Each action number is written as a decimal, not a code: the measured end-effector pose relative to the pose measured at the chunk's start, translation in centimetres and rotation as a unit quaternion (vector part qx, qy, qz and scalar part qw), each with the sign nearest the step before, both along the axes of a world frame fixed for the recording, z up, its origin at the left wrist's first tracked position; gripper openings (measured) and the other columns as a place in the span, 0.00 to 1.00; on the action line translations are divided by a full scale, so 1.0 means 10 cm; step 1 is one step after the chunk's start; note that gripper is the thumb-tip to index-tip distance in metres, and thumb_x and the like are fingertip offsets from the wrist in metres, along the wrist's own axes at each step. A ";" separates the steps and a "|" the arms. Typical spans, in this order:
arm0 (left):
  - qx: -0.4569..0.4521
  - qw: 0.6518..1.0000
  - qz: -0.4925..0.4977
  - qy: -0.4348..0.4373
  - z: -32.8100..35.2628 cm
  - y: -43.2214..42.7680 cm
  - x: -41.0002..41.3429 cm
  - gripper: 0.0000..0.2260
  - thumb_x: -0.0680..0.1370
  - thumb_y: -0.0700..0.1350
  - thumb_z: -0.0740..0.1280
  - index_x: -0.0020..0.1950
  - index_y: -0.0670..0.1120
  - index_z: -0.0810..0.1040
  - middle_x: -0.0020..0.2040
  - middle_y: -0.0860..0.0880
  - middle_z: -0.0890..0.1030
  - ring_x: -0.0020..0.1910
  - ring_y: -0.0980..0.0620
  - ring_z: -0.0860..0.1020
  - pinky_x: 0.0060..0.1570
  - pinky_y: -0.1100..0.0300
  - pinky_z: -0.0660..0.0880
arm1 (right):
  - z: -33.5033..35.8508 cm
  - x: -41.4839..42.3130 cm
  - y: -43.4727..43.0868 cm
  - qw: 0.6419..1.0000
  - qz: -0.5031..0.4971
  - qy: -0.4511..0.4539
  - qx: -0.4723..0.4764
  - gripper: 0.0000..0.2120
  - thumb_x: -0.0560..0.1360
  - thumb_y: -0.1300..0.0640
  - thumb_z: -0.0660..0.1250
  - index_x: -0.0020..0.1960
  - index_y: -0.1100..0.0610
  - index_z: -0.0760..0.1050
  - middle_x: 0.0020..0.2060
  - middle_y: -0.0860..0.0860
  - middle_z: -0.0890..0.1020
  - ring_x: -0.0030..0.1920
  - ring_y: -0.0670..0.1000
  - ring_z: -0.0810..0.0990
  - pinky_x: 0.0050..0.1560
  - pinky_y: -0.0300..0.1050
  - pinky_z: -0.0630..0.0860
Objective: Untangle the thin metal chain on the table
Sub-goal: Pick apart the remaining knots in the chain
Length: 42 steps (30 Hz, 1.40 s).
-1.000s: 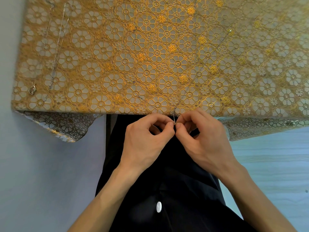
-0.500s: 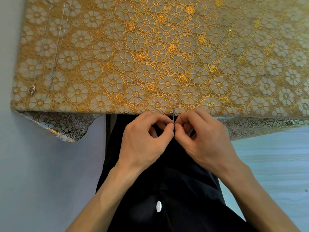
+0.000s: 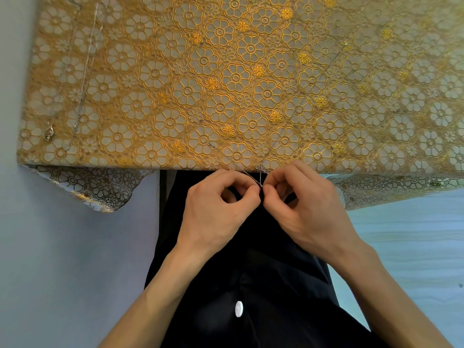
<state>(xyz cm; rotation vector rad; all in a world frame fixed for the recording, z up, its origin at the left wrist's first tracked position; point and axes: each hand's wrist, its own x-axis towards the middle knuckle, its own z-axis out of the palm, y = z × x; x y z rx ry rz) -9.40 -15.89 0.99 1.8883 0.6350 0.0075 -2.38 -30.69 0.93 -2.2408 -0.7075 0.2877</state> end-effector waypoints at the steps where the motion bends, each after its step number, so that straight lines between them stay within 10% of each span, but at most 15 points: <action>1: -0.005 1.000 0.002 0.003 0.00 0.00 0.00 0.04 0.73 0.46 0.74 0.39 0.54 0.83 0.40 0.58 0.83 0.38 0.55 0.80 0.38 0.69 0.73 | 0.00 0.00 0.00 1.000 0.002 0.000 -0.001 0.05 0.75 0.54 0.65 0.45 0.55 0.77 0.40 0.43 0.76 0.38 0.43 0.75 0.41 0.31 0.71; 42: -0.067 0.996 0.057 0.022 0.00 -0.13 0.00 0.04 0.73 0.46 0.75 0.40 0.55 0.84 0.38 0.58 0.83 0.35 0.62 0.78 0.38 0.72 0.72 | 0.06 -0.06 -0.07 0.996 -0.085 0.015 -0.006 0.02 0.73 0.54 0.71 0.45 0.51 0.81 0.39 0.41 0.79 0.39 0.44 0.79 0.40 0.32 0.73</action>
